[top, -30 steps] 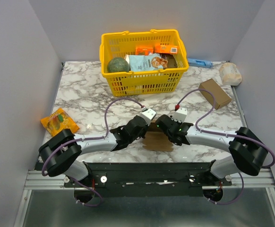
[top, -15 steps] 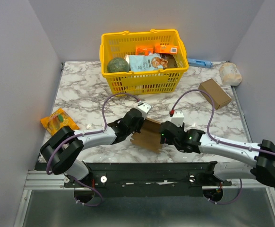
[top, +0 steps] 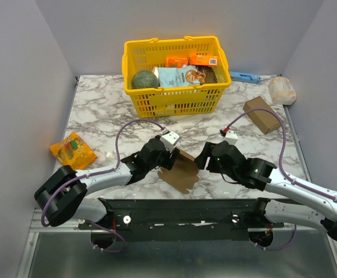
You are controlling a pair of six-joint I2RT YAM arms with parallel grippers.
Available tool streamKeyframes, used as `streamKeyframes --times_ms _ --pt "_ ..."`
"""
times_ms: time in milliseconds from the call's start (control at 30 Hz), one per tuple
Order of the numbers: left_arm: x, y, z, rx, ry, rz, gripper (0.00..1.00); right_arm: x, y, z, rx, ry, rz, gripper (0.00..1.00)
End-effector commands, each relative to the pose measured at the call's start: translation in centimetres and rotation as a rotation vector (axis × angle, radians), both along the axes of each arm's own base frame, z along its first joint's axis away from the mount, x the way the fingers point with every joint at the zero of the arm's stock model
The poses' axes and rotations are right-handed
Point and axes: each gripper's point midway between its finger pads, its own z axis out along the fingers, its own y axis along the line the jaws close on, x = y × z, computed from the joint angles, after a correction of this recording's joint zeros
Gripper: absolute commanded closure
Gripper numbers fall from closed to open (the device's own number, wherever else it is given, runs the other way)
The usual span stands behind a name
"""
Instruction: Fold the paper box
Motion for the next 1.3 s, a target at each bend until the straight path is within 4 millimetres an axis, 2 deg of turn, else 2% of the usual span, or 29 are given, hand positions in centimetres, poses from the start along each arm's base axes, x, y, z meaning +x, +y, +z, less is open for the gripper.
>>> streamKeyframes --times_ms 0,67,100,167,267,300,333,367,433,467,567,733,900,1267 --pt "-1.2 -0.3 2.4 -0.100 -0.021 -0.040 0.22 0.3 0.6 -1.7 0.116 0.058 -0.047 0.27" --pt "-1.8 0.0 2.5 -0.116 -0.004 -0.038 0.15 0.6 0.8 -1.7 0.196 0.068 -0.078 0.27" --pt "-2.4 0.2 2.7 -0.131 0.002 -0.049 0.14 0.3 0.4 -3.0 0.197 0.087 -0.092 0.27" --pt "-3.0 0.4 2.7 -0.151 0.028 -0.046 0.10 0.4 0.4 -2.6 0.280 0.086 -0.130 0.28" --pt "-3.3 0.5 3.7 -0.240 0.096 -0.033 0.11 0.0 -0.5 -4.6 0.341 0.114 -0.201 0.31" --pt "-2.4 0.8 4.7 -0.281 0.105 0.001 0.11 -0.1 -0.7 -4.2 0.381 0.103 -0.209 0.32" --pt "-2.4 0.5 5.3 -0.319 0.130 -0.012 0.12 -0.1 -0.6 -4.0 0.420 0.094 -0.215 0.33" --pt "-2.1 0.5 5.9 -0.349 0.145 0.001 0.14 -0.2 -1.1 -4.9 0.444 0.105 -0.252 0.34" --pt "-1.5 0.0 7.6 -0.438 0.183 0.010 0.16 0.0 -1.1 -4.2 0.520 0.084 -0.269 0.37" --pt "-1.1 -0.3 8.5 -0.478 0.178 0.011 0.16 0.0 -1.4 -4.8 0.537 0.093 -0.294 0.37" --pt "-0.1 -0.9 9.0 -0.532 0.198 0.019 0.17 0.1 -1.3 -5.1 0.548 0.100 -0.305 0.39" --pt "0.5 -1.7 7.0 -0.535 0.269 0.005 0.23 0.1 -1.0 -5.5 0.548 0.118 -0.307 0.39" --pt "1.2 -1.4 5.4 -0.523 0.282 0.027 0.28 0.6 -0.9 -5.5 0.546 0.109 -0.329 0.39" --pt "1.5 -1.3 3.9 -0.515 0.301 0.022 0.37 0.7 -1.2 -7.1 0.524 0.143 -0.375 0.43"
